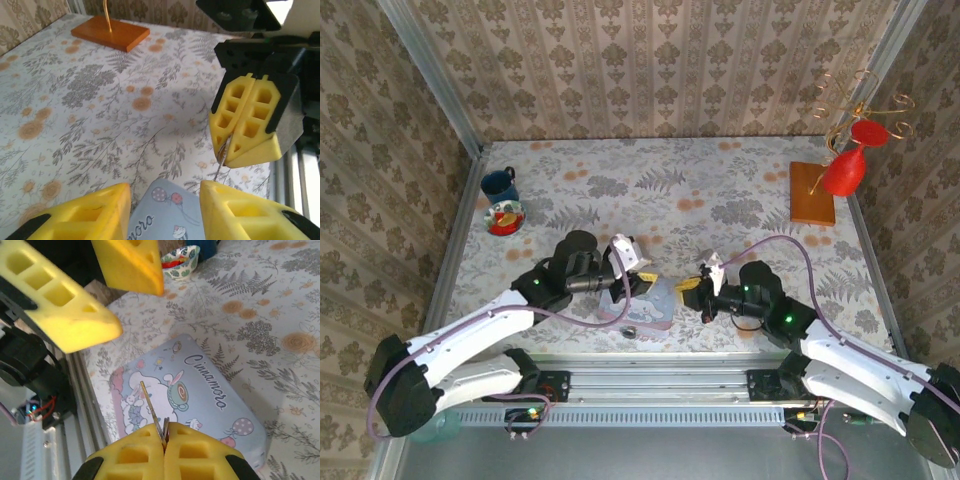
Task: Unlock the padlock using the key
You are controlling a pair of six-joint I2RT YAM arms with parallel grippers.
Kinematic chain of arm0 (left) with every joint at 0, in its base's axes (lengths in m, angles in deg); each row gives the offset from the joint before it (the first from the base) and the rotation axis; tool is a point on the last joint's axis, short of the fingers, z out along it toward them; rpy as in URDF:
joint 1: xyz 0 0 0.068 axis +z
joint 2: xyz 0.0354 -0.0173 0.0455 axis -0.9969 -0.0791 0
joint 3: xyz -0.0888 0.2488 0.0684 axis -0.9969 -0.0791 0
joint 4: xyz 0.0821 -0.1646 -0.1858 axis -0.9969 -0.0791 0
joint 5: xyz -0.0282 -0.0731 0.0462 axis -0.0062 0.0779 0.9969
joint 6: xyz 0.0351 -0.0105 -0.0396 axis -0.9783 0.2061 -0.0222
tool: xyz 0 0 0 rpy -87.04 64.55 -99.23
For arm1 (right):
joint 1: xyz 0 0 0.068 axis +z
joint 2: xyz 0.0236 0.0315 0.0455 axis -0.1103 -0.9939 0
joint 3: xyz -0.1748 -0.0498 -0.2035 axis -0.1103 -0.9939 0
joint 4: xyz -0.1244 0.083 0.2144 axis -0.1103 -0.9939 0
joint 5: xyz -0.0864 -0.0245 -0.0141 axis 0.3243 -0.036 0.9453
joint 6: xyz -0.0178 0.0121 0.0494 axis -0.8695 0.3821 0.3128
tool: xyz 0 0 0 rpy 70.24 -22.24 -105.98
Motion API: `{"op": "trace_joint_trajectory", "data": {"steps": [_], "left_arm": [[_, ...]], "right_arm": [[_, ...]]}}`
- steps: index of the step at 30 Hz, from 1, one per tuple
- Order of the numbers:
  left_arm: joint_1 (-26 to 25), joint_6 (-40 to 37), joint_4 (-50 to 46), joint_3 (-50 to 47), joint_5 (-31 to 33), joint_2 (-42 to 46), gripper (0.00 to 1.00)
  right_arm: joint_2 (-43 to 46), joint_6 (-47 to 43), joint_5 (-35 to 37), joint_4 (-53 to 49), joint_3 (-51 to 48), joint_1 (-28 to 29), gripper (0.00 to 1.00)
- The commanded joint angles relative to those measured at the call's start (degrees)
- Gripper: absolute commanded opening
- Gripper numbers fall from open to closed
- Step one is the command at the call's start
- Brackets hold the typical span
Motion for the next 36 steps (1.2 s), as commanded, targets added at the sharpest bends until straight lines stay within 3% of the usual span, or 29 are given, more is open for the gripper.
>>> {"op": "trace_joint_trajectory", "data": {"steps": [1,6,13,21,24,28,31,33,36], "left_arm": [[0.08,4.47,7.16,-2.03,-8.32,1.73,0.42],[0.08,4.68,9.24,-2.17,-13.85,1.16,0.36],[0.01,5.34,11.44,-2.00,-16.38,0.36,0.32],[0.08,5.20,11.46,-1.72,-15.25,-0.27,0.32],[0.08,5.40,9.75,-1.63,-9.06,0.38,0.42],[0.76,7.69,4.66,-1.01,2.28,2.79,0.45],[1.62,11.84,-1.47,-0.72,11.45,4.89,0.60],[2.96,15.75,-8.33,1.51,11.96,4.76,0.65],[3.24,20.97,-20.60,6.46,14.55,2.20,0.65]], "right_arm": [[1.78,5.76,-0.13,8.92,-0.52,0.10,0.00],[1.69,7.45,-2.33,13.36,-0.39,0.29,0.00],[1.21,7.12,-3.37,14.18,-0.17,0.95,0.00],[0.60,6.54,-3.86,13.87,0.01,1.56,0.00],[0.99,6.28,-1.14,12.04,0.12,1.54,0.00],[3.02,7.78,7.97,6.55,0.34,1.53,0.00],[4.99,8.86,11.97,4.47,-0.45,1.58,0.00],[5.67,9.38,13.54,2.09,-0.27,1.61,0.00],[5.89,10.69,15.49,-1.56,0.32,1.53,0.00]]}}
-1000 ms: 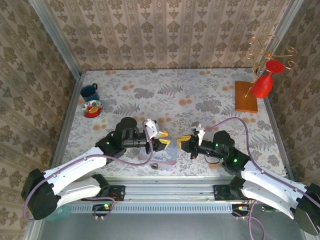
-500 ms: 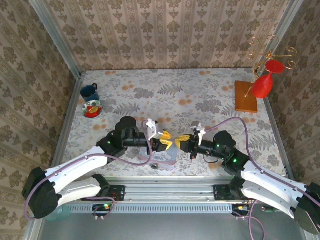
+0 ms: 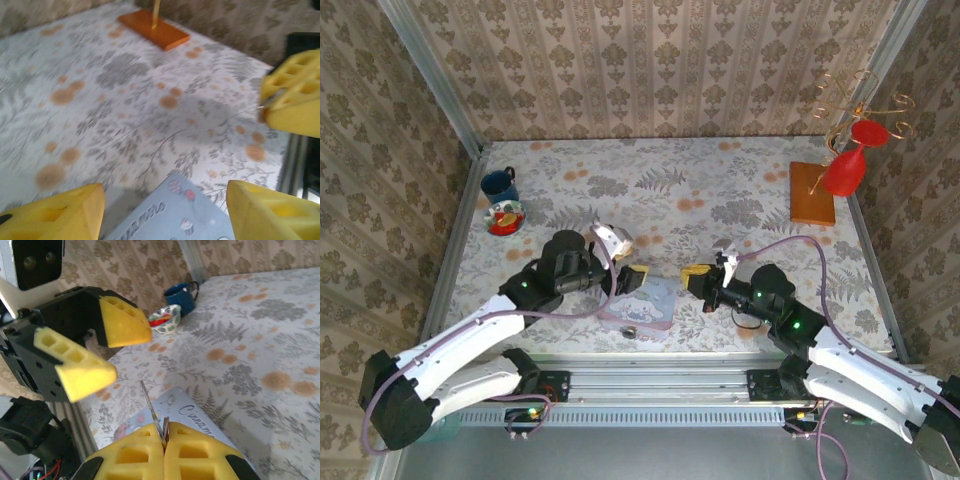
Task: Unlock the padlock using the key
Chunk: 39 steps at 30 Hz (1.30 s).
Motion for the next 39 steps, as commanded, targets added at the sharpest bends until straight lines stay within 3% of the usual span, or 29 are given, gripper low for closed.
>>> {"op": "trace_joint_trajectory", "data": {"steps": [1,8,17,21,26,34,39], "left_arm": [[0.29,8.28,-17.59,6.41,6.54,-2.69,0.65],[-1.87,17.96,-41.48,12.95,14.51,-10.39,0.65],[-15.72,32.50,-55.73,13.41,20.88,-12.93,0.74],[-21.60,40.30,-53.08,12.30,20.17,-13.60,0.75],[-26.01,44.07,-44.53,12.34,19.35,-18.10,0.75],[-26.60,49.77,-39.04,12.33,20.27,-25.46,0.77],[-25.03,52.02,-29.36,10.93,22.36,-28.43,0.77]], "right_arm": [[0.54,2.45,5.19,-5.52,0.58,0.30,0.00],[-1.26,8.74,9.02,-11.66,2.80,0.35,0.00],[-6.52,14.35,11.88,-14.74,3.55,0.49,0.00],[-5.57,14.09,12.79,-14.77,3.82,0.52,0.00],[-4.32,14.29,13.95,-15.52,4.37,0.51,0.00],[0.68,16.20,14.47,-15.89,4.88,0.53,0.00],[2.22,16.58,14.58,-14.88,4.32,0.48,0.00]]}}
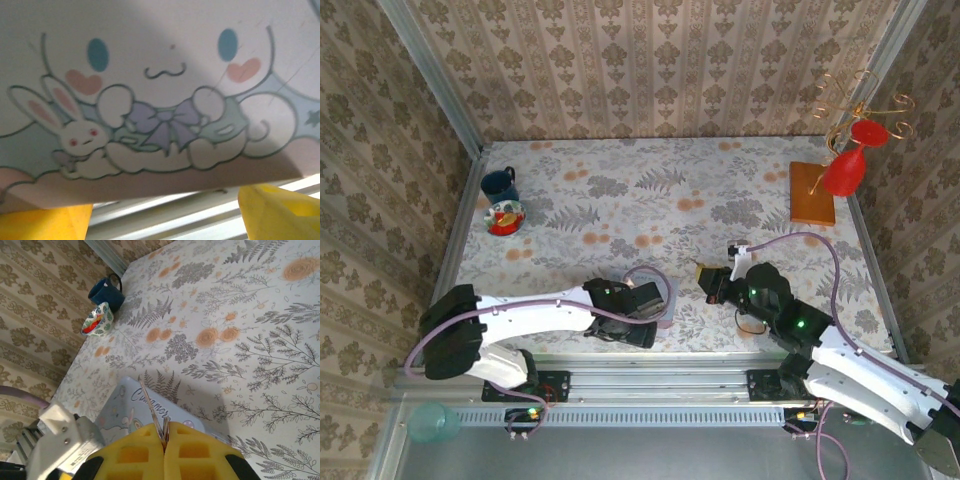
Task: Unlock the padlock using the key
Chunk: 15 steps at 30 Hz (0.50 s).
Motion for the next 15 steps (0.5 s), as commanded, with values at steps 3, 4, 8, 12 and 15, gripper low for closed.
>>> {"op": "trace_joint_trajectory", "data": {"steps": [3,4,8,12,15], "left_arm": [[3.22,1.80,9.85,2.15,5.11,-4.34,0.77],[3.94,0.99,10.77,3.14,5.93,-5.20,0.77],[8.19,-2.42,13.92,7.51,6.91,-8.92,0.77],[12.26,-6.51,16.17,10.97,6.40,-12.36,0.77],[14.75,-9.07,15.99,14.12,5.34,-15.25,0.77]], "right_arm": [[0.46,0.74,1.75,-0.28,2.14,0.32,0.00],[0.40,0.51,1.91,-0.80,2.58,0.30,0.00],[0.81,0.14,2.10,-2.32,3.56,0.35,0.00],[2.86,1.29,2.35,-3.69,2.58,0.33,0.00],[4.75,2.37,3.27,-4.41,1.18,0.30,0.00]]}}
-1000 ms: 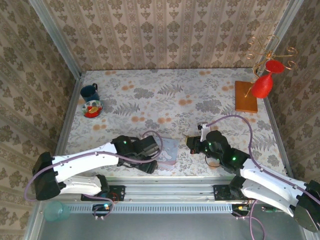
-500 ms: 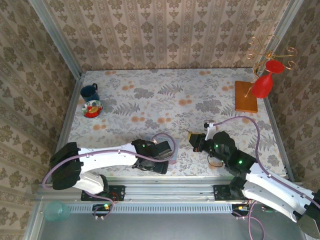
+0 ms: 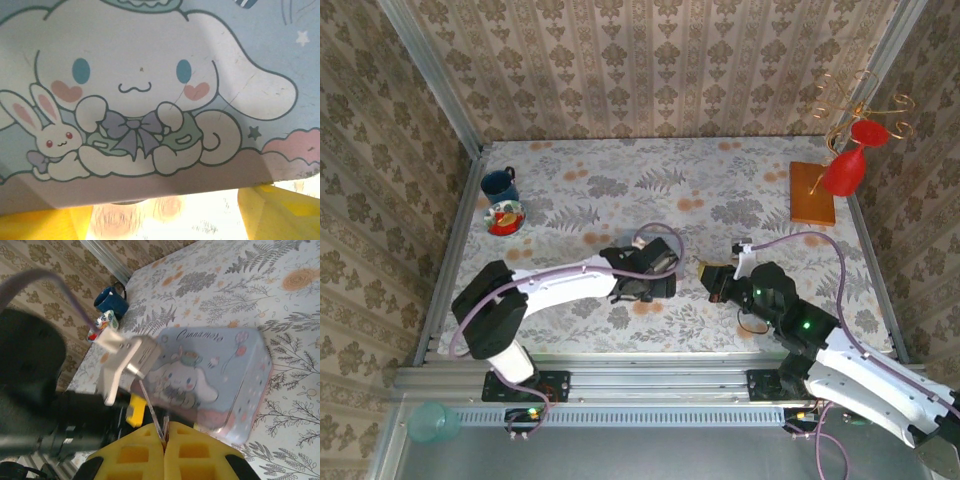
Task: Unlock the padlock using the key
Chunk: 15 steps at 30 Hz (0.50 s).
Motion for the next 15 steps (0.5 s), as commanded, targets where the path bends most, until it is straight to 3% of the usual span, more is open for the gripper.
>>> {"op": "trace_joint_trajectory", "data": {"steps": [1,5,9,15], "left_arm": [[2.33,-5.05,1.69,3.70,0.67,-2.54,0.76],[3.88,-9.14,3.03,3.27,-1.89,-1.32,0.77],[4.09,-14.47,6.83,-3.07,-2.71,5.01,0.78],[7.06,-18.81,31.22,-20.39,-11.91,16.31,0.78]], "right_arm": [[2.63,1.99,2.71,-1.89,-0.62,0.31,0.00],[4.23,2.38,3.55,-4.41,-0.21,0.25,0.00],[4.40,2.66,3.62,-4.28,-0.21,0.25,0.00],[2.26,3.48,1.94,-2.25,-0.03,0.25,0.00]]}}
